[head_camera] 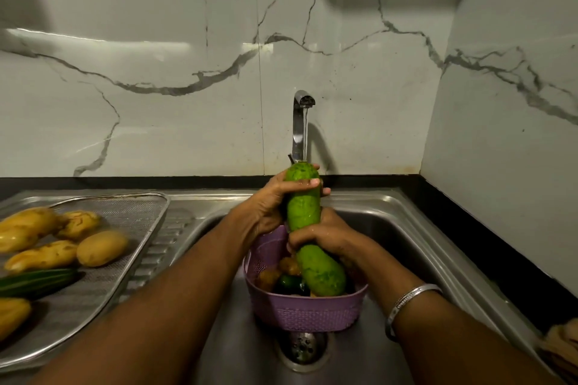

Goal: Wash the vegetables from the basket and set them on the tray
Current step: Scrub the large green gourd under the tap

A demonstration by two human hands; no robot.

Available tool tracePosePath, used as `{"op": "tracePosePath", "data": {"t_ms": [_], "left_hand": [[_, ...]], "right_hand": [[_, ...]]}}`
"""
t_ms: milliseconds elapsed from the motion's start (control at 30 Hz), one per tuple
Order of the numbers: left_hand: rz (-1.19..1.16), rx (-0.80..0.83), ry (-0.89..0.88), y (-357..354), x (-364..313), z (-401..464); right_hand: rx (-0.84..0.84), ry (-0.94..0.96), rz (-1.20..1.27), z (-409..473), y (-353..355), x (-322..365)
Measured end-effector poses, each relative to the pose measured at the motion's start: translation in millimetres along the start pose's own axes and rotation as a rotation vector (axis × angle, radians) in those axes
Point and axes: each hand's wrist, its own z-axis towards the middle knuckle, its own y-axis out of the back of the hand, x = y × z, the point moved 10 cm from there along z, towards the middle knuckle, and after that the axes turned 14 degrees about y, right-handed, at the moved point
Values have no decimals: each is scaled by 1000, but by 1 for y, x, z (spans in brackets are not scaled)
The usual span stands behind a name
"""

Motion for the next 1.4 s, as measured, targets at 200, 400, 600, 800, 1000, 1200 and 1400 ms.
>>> {"op": "tracePosePath", "data": {"t_ms": [200, 400, 600, 800, 1000, 1200, 1400], "left_hand": [[270, -627, -241, 21, -22, -4], [972, -975, -658, -25, -49, -40], [807, -622, -434, -2, -57, -15], [87, -65, -59, 4, -17, -3], [-15, -294, -113, 8, -9, 5], [512, -687, -433, 4, -23, -14], [804, -290, -149, -4, 8, 9]], "right_hand": [[-294, 42, -158, 7, 17, 10], [-460, 113, -415, -5, 34, 28], [-160, 33, -195, 0, 11, 10], [66, 22, -111, -4, 1, 11], [-26, -44, 61, -4, 0, 7], [-322, -45, -25, 4, 23, -3], [-339, -68, -118, 2, 34, -12]]}}
